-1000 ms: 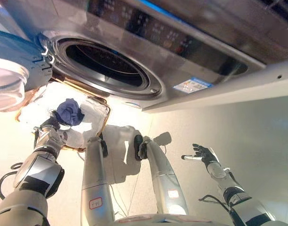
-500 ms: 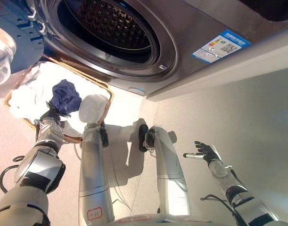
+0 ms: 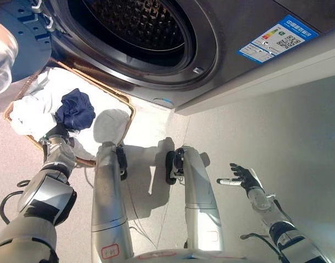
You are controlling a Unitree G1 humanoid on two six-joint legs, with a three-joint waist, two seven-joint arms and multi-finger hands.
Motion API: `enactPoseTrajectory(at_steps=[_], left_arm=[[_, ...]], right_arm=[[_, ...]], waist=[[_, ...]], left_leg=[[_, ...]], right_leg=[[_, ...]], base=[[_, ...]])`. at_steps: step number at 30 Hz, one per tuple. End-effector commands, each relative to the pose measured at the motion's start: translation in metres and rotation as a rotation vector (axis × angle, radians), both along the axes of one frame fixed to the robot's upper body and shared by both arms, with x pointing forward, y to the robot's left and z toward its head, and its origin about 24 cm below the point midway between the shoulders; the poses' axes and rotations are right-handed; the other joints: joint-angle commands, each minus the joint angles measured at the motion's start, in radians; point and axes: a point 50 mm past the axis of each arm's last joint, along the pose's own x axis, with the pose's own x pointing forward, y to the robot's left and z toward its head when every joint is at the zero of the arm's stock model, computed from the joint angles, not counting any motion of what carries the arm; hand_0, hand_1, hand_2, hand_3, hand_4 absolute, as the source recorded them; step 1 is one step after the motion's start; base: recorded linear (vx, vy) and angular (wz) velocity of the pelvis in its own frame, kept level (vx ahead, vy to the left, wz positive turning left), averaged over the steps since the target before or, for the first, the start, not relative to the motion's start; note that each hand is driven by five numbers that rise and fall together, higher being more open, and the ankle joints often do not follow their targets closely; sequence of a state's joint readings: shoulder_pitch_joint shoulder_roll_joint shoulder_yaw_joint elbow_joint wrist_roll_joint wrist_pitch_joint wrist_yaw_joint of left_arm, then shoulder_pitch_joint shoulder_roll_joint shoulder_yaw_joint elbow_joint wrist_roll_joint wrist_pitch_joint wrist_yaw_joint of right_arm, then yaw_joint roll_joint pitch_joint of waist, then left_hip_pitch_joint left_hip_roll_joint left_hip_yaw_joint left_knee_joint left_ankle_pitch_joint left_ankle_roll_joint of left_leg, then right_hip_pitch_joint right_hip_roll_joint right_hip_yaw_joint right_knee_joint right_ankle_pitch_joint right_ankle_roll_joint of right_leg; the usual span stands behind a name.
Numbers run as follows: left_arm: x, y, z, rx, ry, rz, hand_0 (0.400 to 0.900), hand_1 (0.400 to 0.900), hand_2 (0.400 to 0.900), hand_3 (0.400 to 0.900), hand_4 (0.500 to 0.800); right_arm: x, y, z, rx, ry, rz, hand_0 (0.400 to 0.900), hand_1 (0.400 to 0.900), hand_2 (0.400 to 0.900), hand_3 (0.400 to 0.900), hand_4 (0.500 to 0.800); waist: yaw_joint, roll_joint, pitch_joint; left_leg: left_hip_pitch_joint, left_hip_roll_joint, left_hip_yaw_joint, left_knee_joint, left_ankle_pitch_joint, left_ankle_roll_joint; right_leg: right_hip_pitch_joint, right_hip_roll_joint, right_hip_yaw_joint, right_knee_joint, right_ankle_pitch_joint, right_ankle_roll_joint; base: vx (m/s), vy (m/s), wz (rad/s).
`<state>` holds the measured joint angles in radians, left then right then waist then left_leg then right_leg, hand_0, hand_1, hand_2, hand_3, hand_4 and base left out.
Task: Put the clothes in the basket into the washing machine.
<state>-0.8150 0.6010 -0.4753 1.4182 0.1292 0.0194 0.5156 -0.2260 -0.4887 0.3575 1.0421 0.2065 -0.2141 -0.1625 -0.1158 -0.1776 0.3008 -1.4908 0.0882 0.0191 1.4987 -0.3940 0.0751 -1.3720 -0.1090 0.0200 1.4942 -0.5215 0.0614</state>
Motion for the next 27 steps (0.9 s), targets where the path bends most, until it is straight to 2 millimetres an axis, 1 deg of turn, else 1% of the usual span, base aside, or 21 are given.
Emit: enactPoseTrajectory(at_steps=[1,5,11,13,18,22,27], left_arm=[[-0.017,0.024,0.001,0.034,0.005,0.107,0.9,0.9,0.9,0.9,0.8],[-0.015,0.028,0.01,0.059,-0.022,0.112,0.9,0.9,0.9,0.9,0.8],[-0.015,0.03,0.014,0.064,-0.039,0.129,0.9,0.9,0.9,0.9,0.8],[-0.012,0.03,0.019,0.076,-0.066,0.127,0.9,0.9,0.9,0.9,0.8],[-0.011,0.029,0.021,0.084,-0.072,0.137,0.9,0.9,0.9,0.9,0.8],[-0.009,0.03,0.026,0.084,-0.099,0.148,0.9,0.9,0.9,0.9,0.8],[-0.005,0.029,0.034,0.073,-0.147,0.156,0.9,0.9,0.9,0.9,0.8]], right_arm=[[-0.043,-0.058,0.006,-0.124,0.043,-0.152,0.9,0.9,0.9,0.9,0.8],[-0.046,-0.063,0.008,-0.134,0.041,-0.156,0.9,0.9,0.9,0.9,0.8],[-0.049,-0.063,0.007,-0.128,0.047,-0.163,0.9,0.9,0.9,0.9,0.8],[-0.049,-0.064,0.008,-0.133,0.044,-0.164,0.9,0.9,0.9,0.9,0.8],[-0.052,-0.065,0.008,-0.142,0.046,-0.169,0.9,0.9,0.9,0.9,0.8],[-0.048,-0.063,0.009,-0.148,0.041,-0.151,0.9,0.9,0.9,0.9,0.8],[-0.05,-0.061,0.007,-0.143,0.045,-0.153,0.9,0.9,0.9,0.9,0.8]], waist=[[-0.024,0.036,-0.054],[-0.028,0.043,-0.065],[-0.03,0.049,-0.061],[-0.028,0.05,-0.05],[-0.025,0.049,-0.028],[-0.021,0.05,-0.022],[-0.025,0.054,-0.022]], left_leg=[[0.06,0.012,-0.071,-0.023,-0.073,-0.016],[0.044,0.013,-0.069,-0.023,-0.07,-0.021],[0.039,0.021,-0.062,-0.001,-0.084,-0.016],[0.024,0.022,-0.06,0.039,-0.095,-0.016],[-0.009,0.022,-0.055,0.145,-0.132,-0.016],[-0.035,0.025,-0.058,0.193,-0.15,-0.011],[-0.055,0.023,-0.057,0.2,-0.151,-0.007]], right_leg=[[0.092,-0.005,-0.005,-0.076,0.057,-0.025],[0.075,-0.006,-0.001,-0.067,0.055,-0.026],[0.071,-0.005,0.005,-0.049,0.051,-0.021],[0.05,-0.008,0.013,-0.001,0.044,-0.015],[0.014,-0.011,0.019,0.105,0.005,-0.023],[-0.014,-0.011,0.019,0.151,-0.004,-0.025],[-0.035,-0.012,0.023,0.161,-0.002,-0.024]], base=[[0.0,0.0,0.0],[0.0,0.0,0.0],[0.01,0.002,-0.03],[0.0,0.003,-0.02],[0.0,0.0,0.0],[0.0,-0.005,-0.04],[0.0,0.001,-0.02]])
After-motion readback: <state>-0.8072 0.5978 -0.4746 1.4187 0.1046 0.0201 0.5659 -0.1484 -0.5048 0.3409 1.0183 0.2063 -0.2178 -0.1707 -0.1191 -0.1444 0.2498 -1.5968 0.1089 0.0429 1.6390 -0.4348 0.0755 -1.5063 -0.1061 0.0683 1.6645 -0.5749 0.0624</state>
